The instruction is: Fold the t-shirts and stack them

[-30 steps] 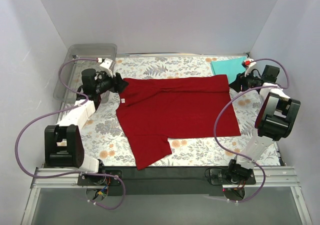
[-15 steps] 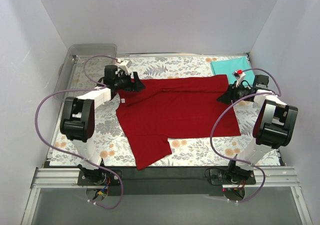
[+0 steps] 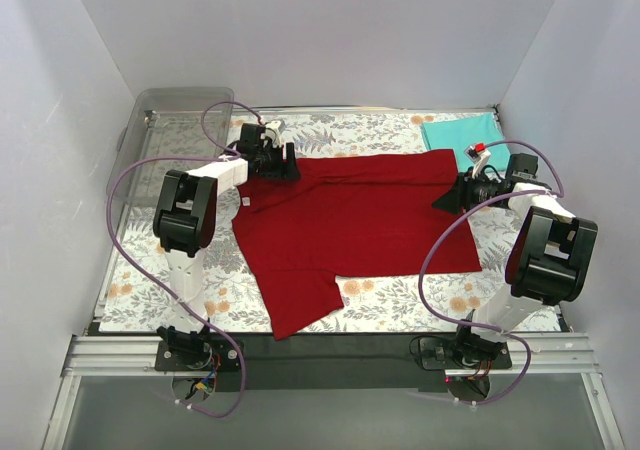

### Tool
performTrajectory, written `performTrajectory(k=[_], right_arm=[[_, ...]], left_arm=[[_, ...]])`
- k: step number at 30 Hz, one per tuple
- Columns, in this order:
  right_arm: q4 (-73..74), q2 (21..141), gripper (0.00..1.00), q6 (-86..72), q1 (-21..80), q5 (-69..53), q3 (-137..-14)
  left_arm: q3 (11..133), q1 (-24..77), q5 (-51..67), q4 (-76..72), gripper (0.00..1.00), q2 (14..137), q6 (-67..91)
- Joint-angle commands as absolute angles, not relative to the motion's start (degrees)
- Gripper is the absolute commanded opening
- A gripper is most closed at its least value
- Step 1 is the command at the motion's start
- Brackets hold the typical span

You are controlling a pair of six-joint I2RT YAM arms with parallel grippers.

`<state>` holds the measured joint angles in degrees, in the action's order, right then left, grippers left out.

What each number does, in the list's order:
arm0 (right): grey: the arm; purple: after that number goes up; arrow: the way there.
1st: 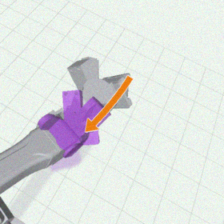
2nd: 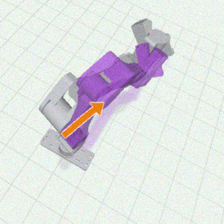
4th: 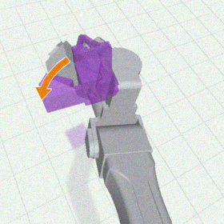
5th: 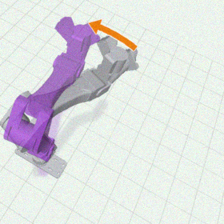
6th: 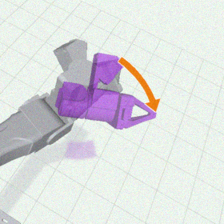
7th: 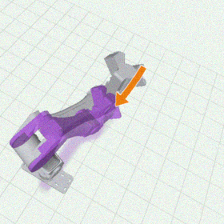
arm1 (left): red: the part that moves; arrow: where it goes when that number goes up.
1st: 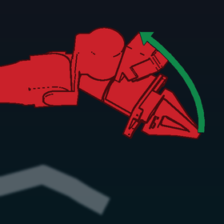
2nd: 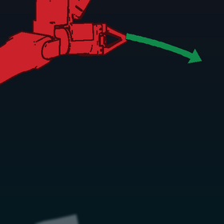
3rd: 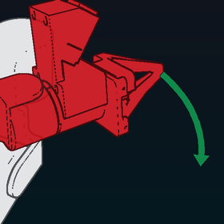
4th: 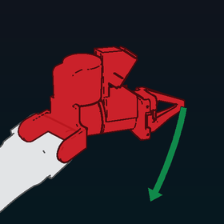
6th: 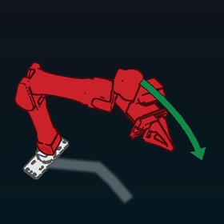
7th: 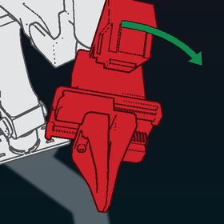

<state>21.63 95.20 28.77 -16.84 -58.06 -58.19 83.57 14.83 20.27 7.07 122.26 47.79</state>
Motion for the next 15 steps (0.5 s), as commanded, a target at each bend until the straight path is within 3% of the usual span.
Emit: performTrajectory(k=[1,7,8,9,15], right_arm=[[22.4,94.2,0.45,28.7,-17.0,-59.9,-58.1],[22.6,94.7,0.45,29.0,-17.0,-59.2,-58.0],[22.6,94.8,0.45,29.0,-17.1,-59.2,-58.0],[22.6,94.8,0.45,29.1,-17.0,-59.2,-58.1],[22.9,95.3,0.45,29.3,-17.0,-58.9,-58.1]], left_arm=[[86.7,15.1,18.6,10.3,0.57,122.3,46.3],[86.9,15.6,20.9,10.7,0.38,122.1,45.7],[86.7,15.5,21.3,10.7,0.28,122.0,45.6],[86.7,15.6,21.5,10.6,0.25,121.8,45.6],[85.3,15.8,22.8,10.5,0.11,120.3,45.2]])
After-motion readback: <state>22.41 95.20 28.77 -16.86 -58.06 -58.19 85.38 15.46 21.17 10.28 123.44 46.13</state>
